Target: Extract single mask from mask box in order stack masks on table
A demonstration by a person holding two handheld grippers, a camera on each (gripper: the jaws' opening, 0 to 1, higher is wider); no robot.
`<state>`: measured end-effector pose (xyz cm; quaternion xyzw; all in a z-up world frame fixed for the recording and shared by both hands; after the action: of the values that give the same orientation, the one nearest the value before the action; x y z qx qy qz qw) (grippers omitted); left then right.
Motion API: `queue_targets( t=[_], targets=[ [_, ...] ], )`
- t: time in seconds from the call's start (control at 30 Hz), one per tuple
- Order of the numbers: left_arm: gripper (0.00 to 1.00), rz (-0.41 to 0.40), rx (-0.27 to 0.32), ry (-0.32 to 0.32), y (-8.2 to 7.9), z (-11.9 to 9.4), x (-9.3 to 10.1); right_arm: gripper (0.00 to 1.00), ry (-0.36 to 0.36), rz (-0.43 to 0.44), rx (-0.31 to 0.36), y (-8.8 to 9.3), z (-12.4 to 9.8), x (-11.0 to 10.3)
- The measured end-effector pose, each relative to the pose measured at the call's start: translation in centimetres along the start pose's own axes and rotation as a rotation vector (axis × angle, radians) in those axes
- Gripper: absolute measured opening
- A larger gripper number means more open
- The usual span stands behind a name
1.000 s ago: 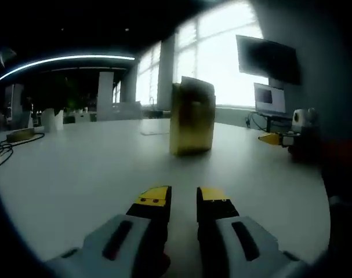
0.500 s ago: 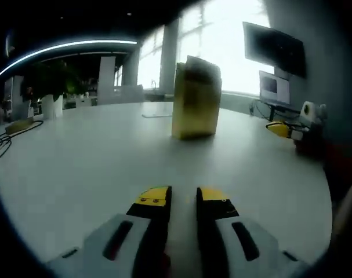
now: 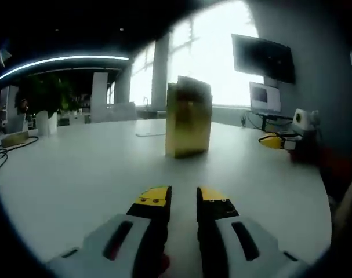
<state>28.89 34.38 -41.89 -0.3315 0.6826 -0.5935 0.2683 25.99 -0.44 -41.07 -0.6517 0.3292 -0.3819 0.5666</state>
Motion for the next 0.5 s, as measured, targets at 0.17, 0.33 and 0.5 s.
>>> queue_targets(
  t=[0.17, 0.33, 0.5],
  targets=[
    [0.11, -0.013, 0.008, 0.008, 0.0, 0.2, -0.1, 0.04, 0.006, 0.018, 0.010, 0.0, -0.2, 0.0],
    [0.11, 0.118, -0.018, 0.014, 0.2, 0.3, 1.1, 0.04, -0.001, -0.003, 0.001, 0.2, -0.1, 0.3],
    [0.11, 0.127, -0.021, 0.044, 0.2, 0.4, 1.3, 0.04, -0.007, -0.021, -0.003, 0.1, -0.1, 0.0]
  ],
)
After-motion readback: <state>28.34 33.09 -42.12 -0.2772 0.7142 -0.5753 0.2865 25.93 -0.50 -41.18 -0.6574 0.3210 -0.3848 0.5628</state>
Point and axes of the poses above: the point that each gripper's makers call its tool centre point, and the gripper's own axes: z roughly forward along the fingers, x roughly to its right, y roughly out of its underside, the point moved 8 cm from there along -z, roughly backward along the fingers, and after that the axes turned 1 degree about -y, right-handed, at the moved point
